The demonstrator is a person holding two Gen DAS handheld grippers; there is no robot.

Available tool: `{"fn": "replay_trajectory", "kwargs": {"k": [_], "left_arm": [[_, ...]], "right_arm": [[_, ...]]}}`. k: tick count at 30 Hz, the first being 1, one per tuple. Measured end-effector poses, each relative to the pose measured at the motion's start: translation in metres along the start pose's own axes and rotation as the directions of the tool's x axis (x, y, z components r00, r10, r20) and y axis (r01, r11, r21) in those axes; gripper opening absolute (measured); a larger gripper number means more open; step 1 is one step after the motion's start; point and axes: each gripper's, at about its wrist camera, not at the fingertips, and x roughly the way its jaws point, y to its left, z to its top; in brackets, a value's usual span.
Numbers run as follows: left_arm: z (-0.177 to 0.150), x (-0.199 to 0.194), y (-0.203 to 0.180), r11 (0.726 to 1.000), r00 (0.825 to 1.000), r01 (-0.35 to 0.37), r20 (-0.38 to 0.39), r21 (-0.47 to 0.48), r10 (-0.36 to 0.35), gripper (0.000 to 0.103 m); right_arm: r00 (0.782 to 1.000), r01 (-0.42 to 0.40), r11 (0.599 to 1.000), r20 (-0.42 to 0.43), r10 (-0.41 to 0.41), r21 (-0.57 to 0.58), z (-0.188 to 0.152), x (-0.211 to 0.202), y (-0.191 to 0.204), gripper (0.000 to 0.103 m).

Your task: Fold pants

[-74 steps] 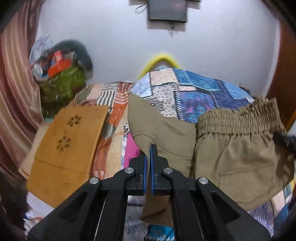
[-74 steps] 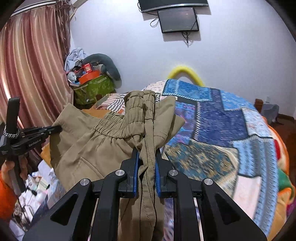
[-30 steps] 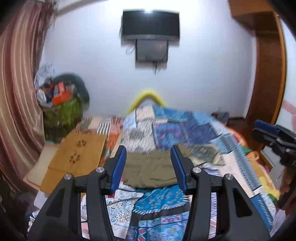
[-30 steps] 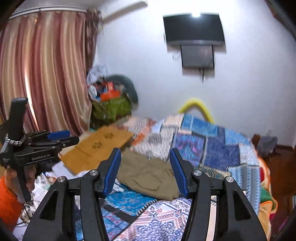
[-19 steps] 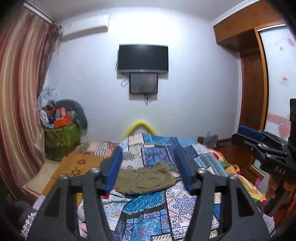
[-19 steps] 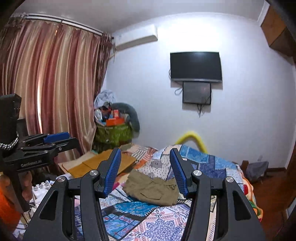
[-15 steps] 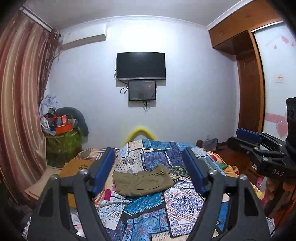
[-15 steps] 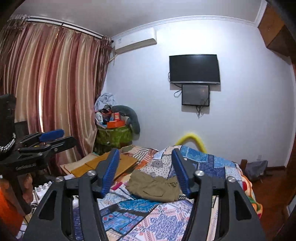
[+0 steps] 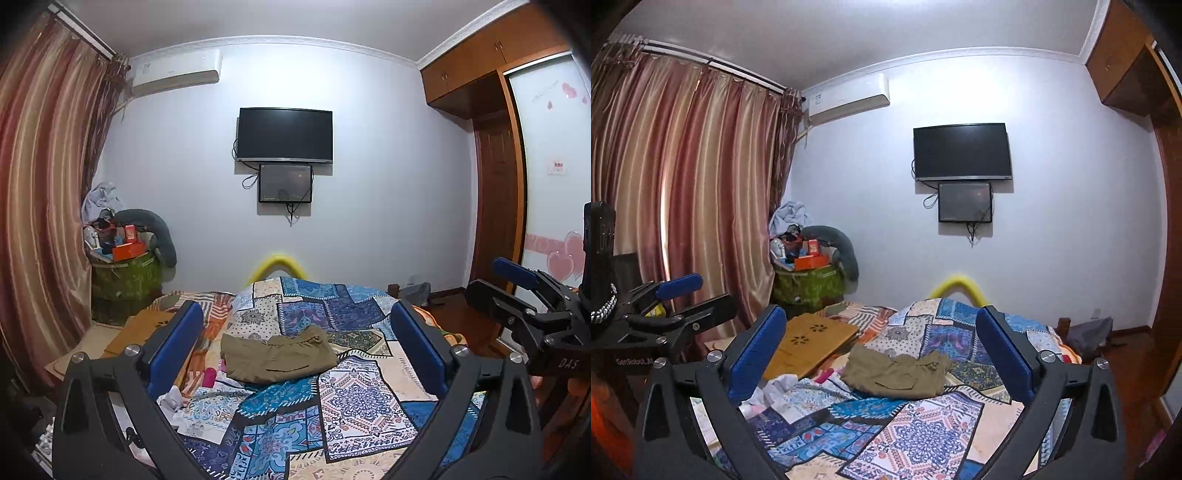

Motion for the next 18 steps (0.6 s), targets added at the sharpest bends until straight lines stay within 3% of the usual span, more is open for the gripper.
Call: {"fn": "replay_trajectory", "kwargs": {"k": [18], "left_arm": [[-0.007,0.010,0.004,1.000,1.000,-0.002,-0.020,-0.012,0.001,0.103]], "right_arm": [[0.999,0.016,1.000,-0.036,-0.016,0.002,-0.016,-0.005,-0.002,0.102]]}}
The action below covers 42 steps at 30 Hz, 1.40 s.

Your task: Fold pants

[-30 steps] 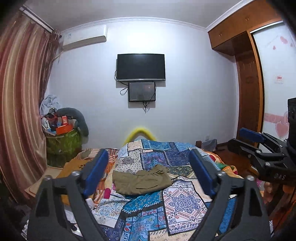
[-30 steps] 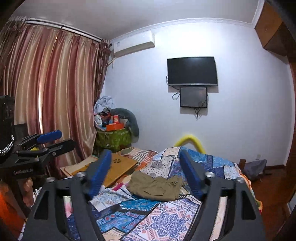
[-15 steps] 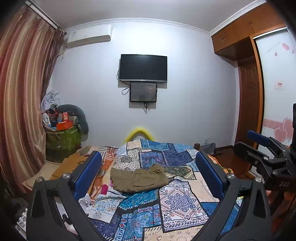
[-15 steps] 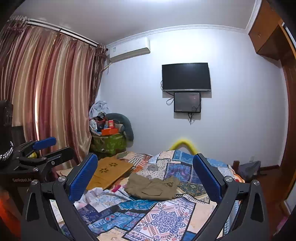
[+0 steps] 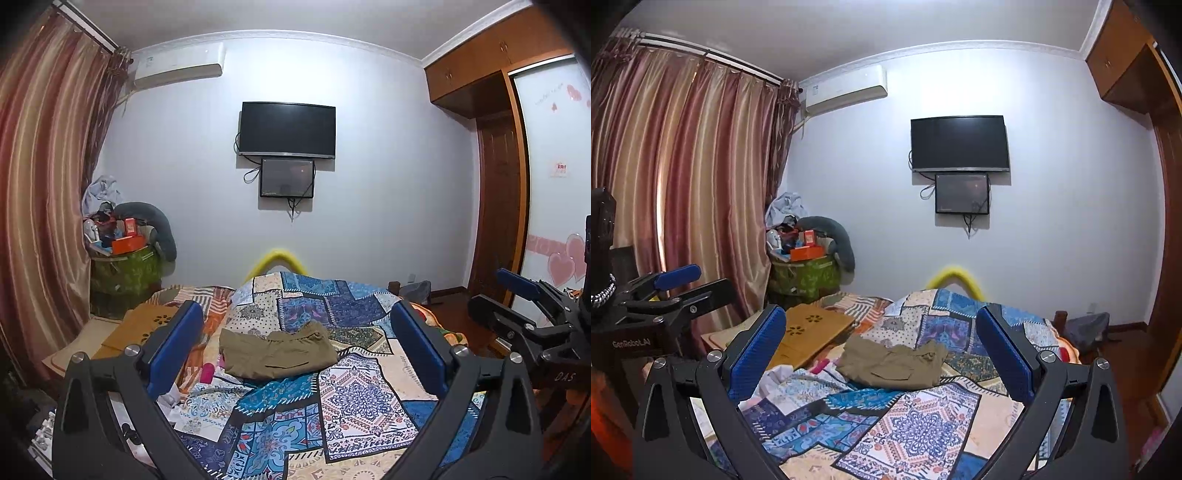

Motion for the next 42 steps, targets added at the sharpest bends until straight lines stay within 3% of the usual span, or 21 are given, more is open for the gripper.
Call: {"fn": "replay_trajectory", "kwargs": {"k": [42], "left_arm": [[-0.002,0.019,0.003,0.998,0.996,0.064,-0.067,-0.006,-0.064,0.103]], "right_arm": [[1.000,0.010,0.999,-0.022,-0.009,0.040,0.005,-0.004,-0.009,0.102]]}}
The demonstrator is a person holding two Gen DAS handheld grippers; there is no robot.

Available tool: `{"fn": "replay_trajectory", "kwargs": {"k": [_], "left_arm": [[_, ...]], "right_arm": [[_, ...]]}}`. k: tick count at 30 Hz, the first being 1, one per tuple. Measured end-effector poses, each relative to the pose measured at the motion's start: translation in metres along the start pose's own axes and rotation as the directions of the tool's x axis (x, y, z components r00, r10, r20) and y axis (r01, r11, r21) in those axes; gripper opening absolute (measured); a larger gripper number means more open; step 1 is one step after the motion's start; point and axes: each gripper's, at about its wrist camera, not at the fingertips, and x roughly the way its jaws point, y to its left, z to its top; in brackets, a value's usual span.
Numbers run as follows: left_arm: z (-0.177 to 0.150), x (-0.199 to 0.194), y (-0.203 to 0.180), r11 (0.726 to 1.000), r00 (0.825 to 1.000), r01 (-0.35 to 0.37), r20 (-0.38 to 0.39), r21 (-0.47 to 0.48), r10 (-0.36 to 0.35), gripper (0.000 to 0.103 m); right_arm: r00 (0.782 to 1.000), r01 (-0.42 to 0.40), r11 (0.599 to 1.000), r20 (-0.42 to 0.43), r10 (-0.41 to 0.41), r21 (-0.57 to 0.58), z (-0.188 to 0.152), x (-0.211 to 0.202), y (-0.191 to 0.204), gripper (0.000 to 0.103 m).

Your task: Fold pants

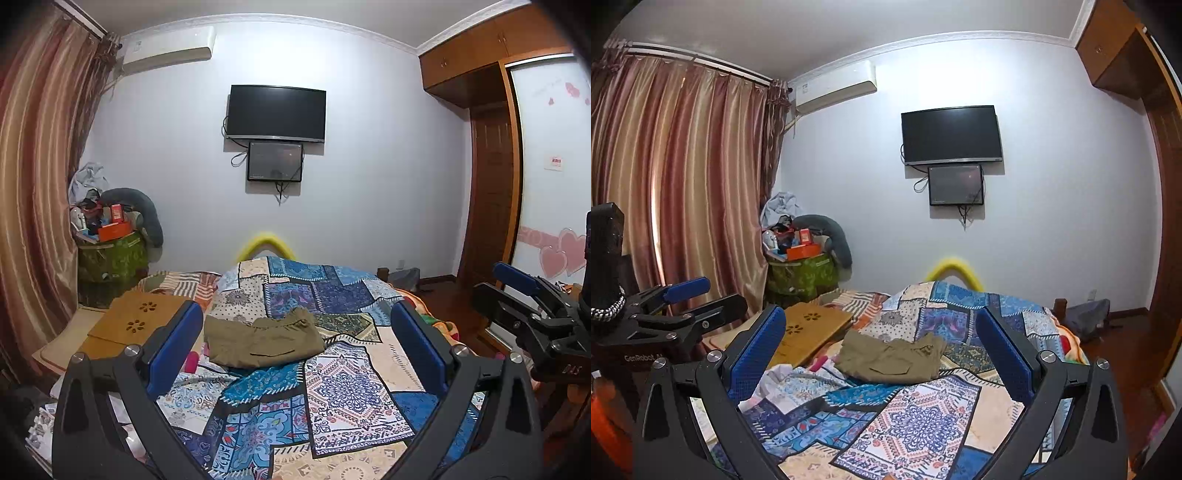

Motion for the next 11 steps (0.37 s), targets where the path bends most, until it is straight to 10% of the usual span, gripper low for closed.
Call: {"fn": "replay_trajectory", "kwargs": {"k": [11], "left_arm": [[-0.0036,0.0019,-0.0038,1.000,1.000,-0.015,0.004,0.023,0.015,0.103]], "right_arm": [[1.000,0.001,1.000,-0.005,-0.001,0.012,-0.0024,0.0023,0.0010,0.102]]}}
